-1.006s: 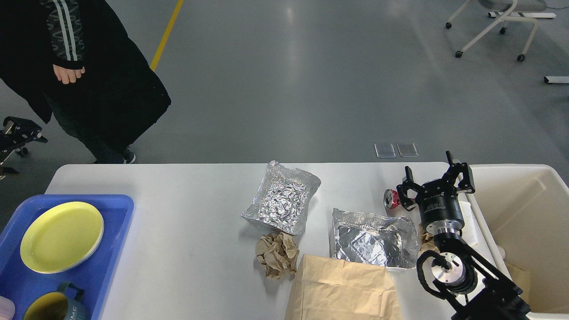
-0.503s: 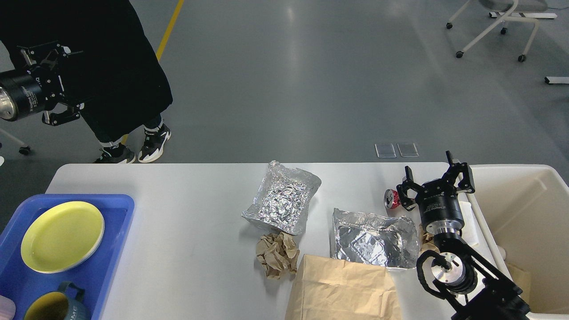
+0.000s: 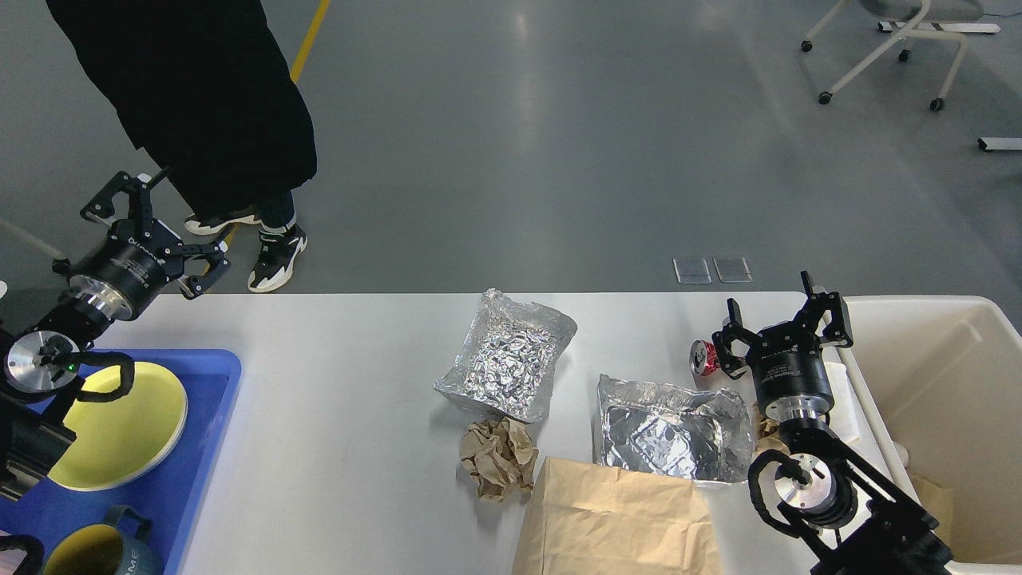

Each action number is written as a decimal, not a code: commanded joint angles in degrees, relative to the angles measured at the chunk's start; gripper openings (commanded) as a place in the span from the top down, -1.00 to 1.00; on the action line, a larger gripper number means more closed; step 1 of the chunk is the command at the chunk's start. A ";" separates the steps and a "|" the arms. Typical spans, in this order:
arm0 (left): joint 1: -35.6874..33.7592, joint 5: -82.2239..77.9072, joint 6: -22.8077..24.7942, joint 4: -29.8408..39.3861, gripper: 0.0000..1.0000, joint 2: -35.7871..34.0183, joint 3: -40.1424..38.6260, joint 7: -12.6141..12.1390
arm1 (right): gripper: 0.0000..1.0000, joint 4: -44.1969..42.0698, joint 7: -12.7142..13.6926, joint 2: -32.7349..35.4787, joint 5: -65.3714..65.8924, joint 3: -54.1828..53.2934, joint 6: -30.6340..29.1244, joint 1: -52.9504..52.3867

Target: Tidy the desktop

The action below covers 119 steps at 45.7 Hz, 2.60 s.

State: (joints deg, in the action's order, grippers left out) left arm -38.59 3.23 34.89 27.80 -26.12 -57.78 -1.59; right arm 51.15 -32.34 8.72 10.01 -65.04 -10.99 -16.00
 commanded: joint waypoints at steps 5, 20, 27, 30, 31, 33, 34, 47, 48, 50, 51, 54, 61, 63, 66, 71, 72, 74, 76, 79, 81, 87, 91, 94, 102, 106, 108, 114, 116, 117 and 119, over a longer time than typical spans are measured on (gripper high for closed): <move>15.81 -1.38 -5.62 15.78 -0.93 1.77 -12.44 0.10 | -1.00 0.00 0.00 0.06 0.01 0.00 0.00 0.00; 23.39 -22.12 -5.54 19.40 -0.93 13.73 -33.01 -0.16 | -1.00 0.00 0.00 0.06 0.01 0.00 0.00 0.00; 22.77 -23.54 -5.53 19.31 -0.93 13.20 -33.37 -0.25 | -1.00 0.00 0.00 0.06 0.01 0.00 0.00 0.00; 22.86 -23.98 -5.53 19.13 -0.93 13.29 -33.37 -0.08 | -1.00 0.00 0.00 0.06 0.01 0.00 0.00 0.00; 22.77 -23.89 -5.53 19.22 -0.93 13.38 -33.37 -0.08 | -1.00 0.00 0.00 0.06 0.01 0.00 0.00 0.00; 22.68 -23.98 -5.71 19.13 -0.93 13.38 -33.37 -0.08 | -1.00 0.00 0.00 0.06 0.01 0.00 0.00 0.00; 22.60 -23.98 -5.88 19.13 -0.93 13.29 -33.37 -0.08 | -1.00 0.00 0.00 0.06 0.01 0.00 0.00 0.00; 21.72 -18.79 -5.53 18.52 -0.93 14.61 -33.28 -0.08 | -1.00 0.00 0.00 0.06 0.01 0.00 0.00 0.00; 21.63 -18.96 -5.62 18.52 -0.93 14.43 -33.28 -0.16 | -1.00 0.00 0.00 0.06 0.01 0.00 0.00 0.00; 21.10 -18.88 -5.80 18.52 -0.93 14.43 -33.37 -0.25 | -1.00 0.00 0.00 -0.02 0.01 0.00 0.00 0.00; 20.84 -18.53 -5.80 18.52 -0.93 14.61 -33.37 -0.16 | -1.00 0.00 0.00 -0.02 0.01 0.00 0.00 0.00; 20.49 -18.09 -4.83 18.52 -0.93 15.40 -33.45 -0.08 | -1.00 0.00 0.00 -0.02 0.01 0.00 0.00 0.00; 19.35 -18.26 -5.01 18.43 -0.93 15.93 -33.81 0.01 | -1.00 0.00 0.00 -0.02 0.01 0.00 0.00 0.00; 19.17 -18.26 -5.36 18.26 -0.93 15.84 -33.80 0.01 | -1.00 0.00 0.00 0.06 0.01 0.00 0.00 0.00; 19.34 -18.26 -5.36 17.64 -0.93 15.93 -33.72 0.10 | -1.00 0.00 0.00 -0.02 0.01 0.00 0.00 0.00; 19.34 -18.35 -5.36 15.71 -0.93 16.28 -33.54 0.01 | -1.00 0.00 0.00 -0.02 0.01 0.00 0.00 0.00; 19.34 -18.44 -5.36 15.19 -0.93 16.37 -33.45 0.01 | -1.00 0.00 0.00 -0.02 0.01 0.00 0.00 0.00; 19.34 -18.70 -4.92 15.00 -0.93 16.45 -33.37 0.01 | -1.00 0.00 0.00 0.06 0.01 0.00 0.00 0.00; 19.87 -19.05 -4.66 15.00 -0.93 16.89 -33.19 0.01 | -1.00 0.00 0.00 0.06 0.01 0.00 0.00 0.00; 20.22 -18.36 -3.43 15.09 -0.93 17.68 -32.49 0.80 | -1.00 0.00 0.00 -0.02 0.01 0.00 0.00 0.00; 20.48 -18.18 -1.76 15.00 -0.93 18.21 -32.40 2.38 | -1.00 0.00 0.00 0.06 0.01 0.00 0.00 0.00; 21.10 -18.26 -0.35 14.83 -0.93 18.39 -32.49 4.67 | -1.00 0.00 0.00 -0.02 0.01 0.00 0.00 0.00; 21.10 -18.26 -0.35 14.56 -0.93 18.48 -32.75 4.85 | -1.00 0.00 0.00 -0.02 0.01 0.00 0.00 0.00; 21.01 -18.26 -0.44 14.48 -0.93 18.39 -32.58 4.76 | -1.00 0.00 0.00 0.06 0.01 0.00 0.00 0.00; 21.01 -18.35 -0.70 14.48 -0.93 18.39 -32.40 4.93 | -1.00 0.00 0.00 -0.02 0.01 0.00 0.00 0.00; 21.01 -18.44 -0.61 14.48 -0.93 18.74 -32.40 6.33 | -1.00 0.00 0.00 0.06 0.01 0.00 0.00 0.00; 21.01 -18.44 -0.61 14.48 -0.93 18.74 -32.22 8.18 | -1.00 0.00 0.00 -0.02 0.01 0.00 0.00 0.00; 21.01 -18.35 -0.61 14.48 -0.93 19.00 -32.22 12.84 | -1.00 0.00 0.00 -0.02 0.01 0.00 0.00 0.00; 21.10 -18.18 -0.61 14.48 -0.93 19.00 -32.22 13.19 | -1.00 0.00 0.00 0.06 0.01 0.00 0.00 0.00; 21.01 -18.26 -0.61 14.39 -0.93 18.92 -32.22 13.20 | -1.00 0.00 0.00 0.06 0.01 0.00 0.00 0.00; 21.01 -18.26 -0.61 14.21 -0.93 19.00 -32.13 13.37 | -1.00 0.00 0.00 0.06 0.01 0.00 0.00 0.00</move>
State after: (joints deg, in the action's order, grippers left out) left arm -17.57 -15.04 34.27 42.28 -7.17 -90.00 10.95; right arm 51.15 -32.34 8.78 10.00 -65.04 -10.99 -15.99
